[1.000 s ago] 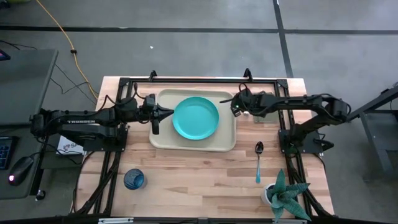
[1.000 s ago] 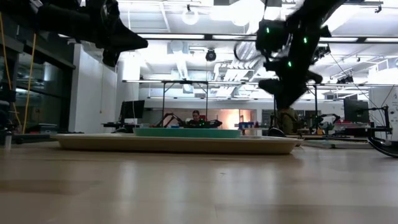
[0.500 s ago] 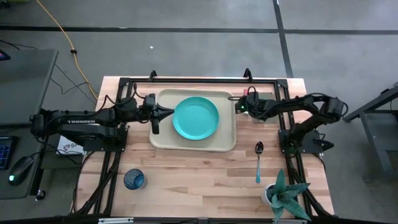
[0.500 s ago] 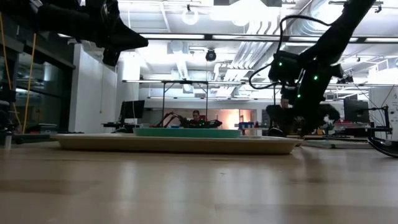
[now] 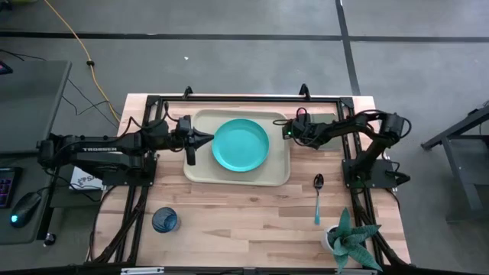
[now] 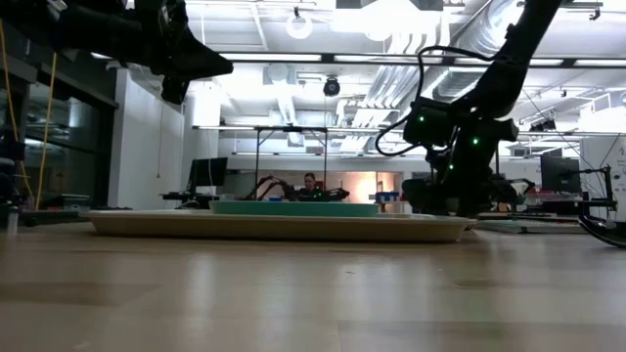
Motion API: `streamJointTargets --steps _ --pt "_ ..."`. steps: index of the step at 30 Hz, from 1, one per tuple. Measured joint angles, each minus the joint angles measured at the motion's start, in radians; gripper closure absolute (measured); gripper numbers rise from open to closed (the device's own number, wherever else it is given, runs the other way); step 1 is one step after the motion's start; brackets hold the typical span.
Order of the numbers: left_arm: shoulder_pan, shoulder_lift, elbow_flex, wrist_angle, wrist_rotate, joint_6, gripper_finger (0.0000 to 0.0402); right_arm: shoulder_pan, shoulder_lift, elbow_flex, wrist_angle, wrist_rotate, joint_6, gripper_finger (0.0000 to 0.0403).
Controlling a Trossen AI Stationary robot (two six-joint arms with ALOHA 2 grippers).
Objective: Pick and place plate/cup/fork/spoon on tray
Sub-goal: Put the pink fork to the left of the blue plate on the light brown tray
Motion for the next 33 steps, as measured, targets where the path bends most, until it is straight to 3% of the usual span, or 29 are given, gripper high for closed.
streamJointTargets --steps 10,17,22,30,33 --pt "-0.007 0.000 0.000 0.000 0.000 0.001 0.0401 -0.001 0.003 -0.004 -0.022 0.043 -0.033 0.0383" --pt "-0.007 0.000 0.000 0.000 0.000 0.001 0.0402 -0.001 -0.024 -0.007 -0.060 0.044 -0.060 0.0369" --pt "-0.007 0.000 0.000 -0.001 0.000 0.001 0.0401 0.025 -0.075 -0.008 -0.092 0.056 -0.081 0.0392" --pt "-0.008 0.000 0.000 -0.001 -0.002 -0.001 0.0401 0.126 -0.254 -0.007 -0.171 0.130 -0.104 0.0393" --pt "-0.007 0.000 0.000 -0.004 -0.004 -0.019 0.0402 0.197 -0.322 -0.007 -0.121 0.128 -0.159 0.0393"
